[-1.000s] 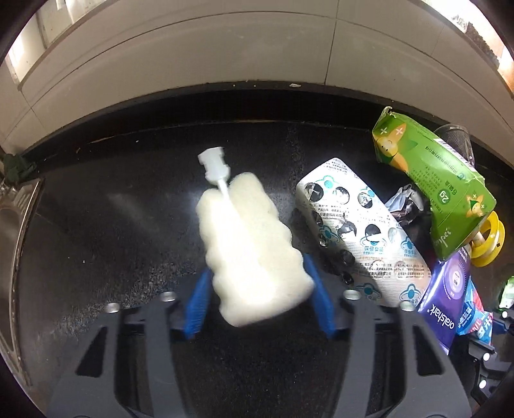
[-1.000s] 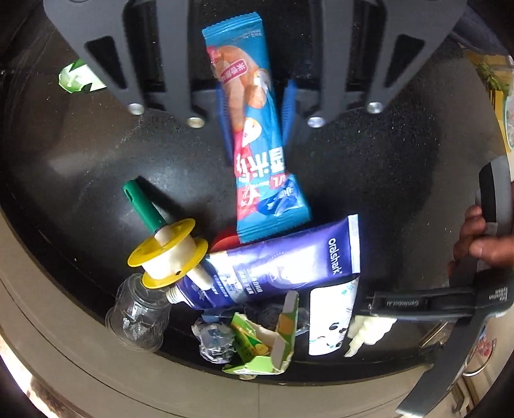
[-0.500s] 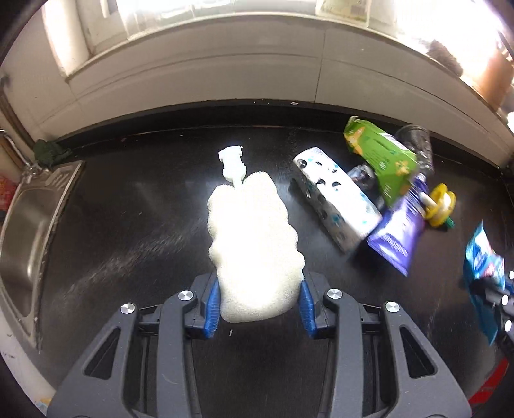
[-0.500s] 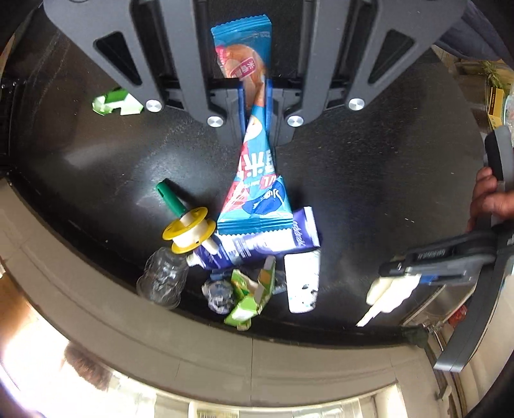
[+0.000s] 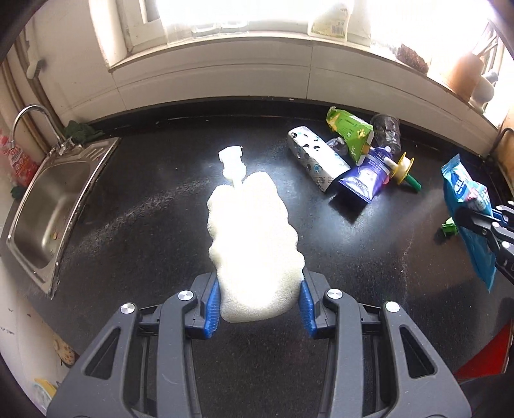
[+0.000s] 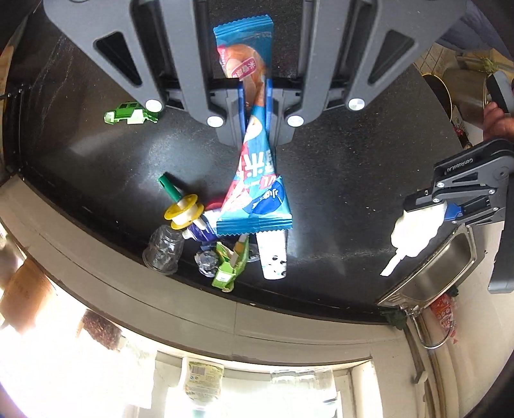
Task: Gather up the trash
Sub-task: 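Carry the foam and wrapper to the bin and open both tools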
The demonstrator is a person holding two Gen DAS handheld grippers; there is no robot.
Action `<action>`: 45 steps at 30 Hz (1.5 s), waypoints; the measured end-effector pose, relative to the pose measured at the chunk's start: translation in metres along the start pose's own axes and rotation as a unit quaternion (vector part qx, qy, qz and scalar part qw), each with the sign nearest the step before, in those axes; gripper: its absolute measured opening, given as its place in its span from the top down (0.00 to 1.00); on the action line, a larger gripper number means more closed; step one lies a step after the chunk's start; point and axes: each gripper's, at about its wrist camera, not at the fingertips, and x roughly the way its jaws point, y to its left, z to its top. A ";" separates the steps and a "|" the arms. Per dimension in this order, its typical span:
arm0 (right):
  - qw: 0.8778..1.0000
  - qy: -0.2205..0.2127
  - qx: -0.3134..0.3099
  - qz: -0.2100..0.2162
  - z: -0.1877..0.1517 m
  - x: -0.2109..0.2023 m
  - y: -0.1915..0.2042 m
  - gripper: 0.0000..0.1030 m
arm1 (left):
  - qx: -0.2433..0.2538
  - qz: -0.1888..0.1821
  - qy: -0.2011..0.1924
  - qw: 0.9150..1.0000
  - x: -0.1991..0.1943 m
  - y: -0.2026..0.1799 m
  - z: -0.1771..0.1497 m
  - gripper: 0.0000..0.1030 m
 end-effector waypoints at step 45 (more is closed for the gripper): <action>0.886 0.219 -0.295 0.281 -0.091 0.168 0.542 0.28 | -0.395 0.097 0.088 0.909 0.014 0.295 -0.396 0.20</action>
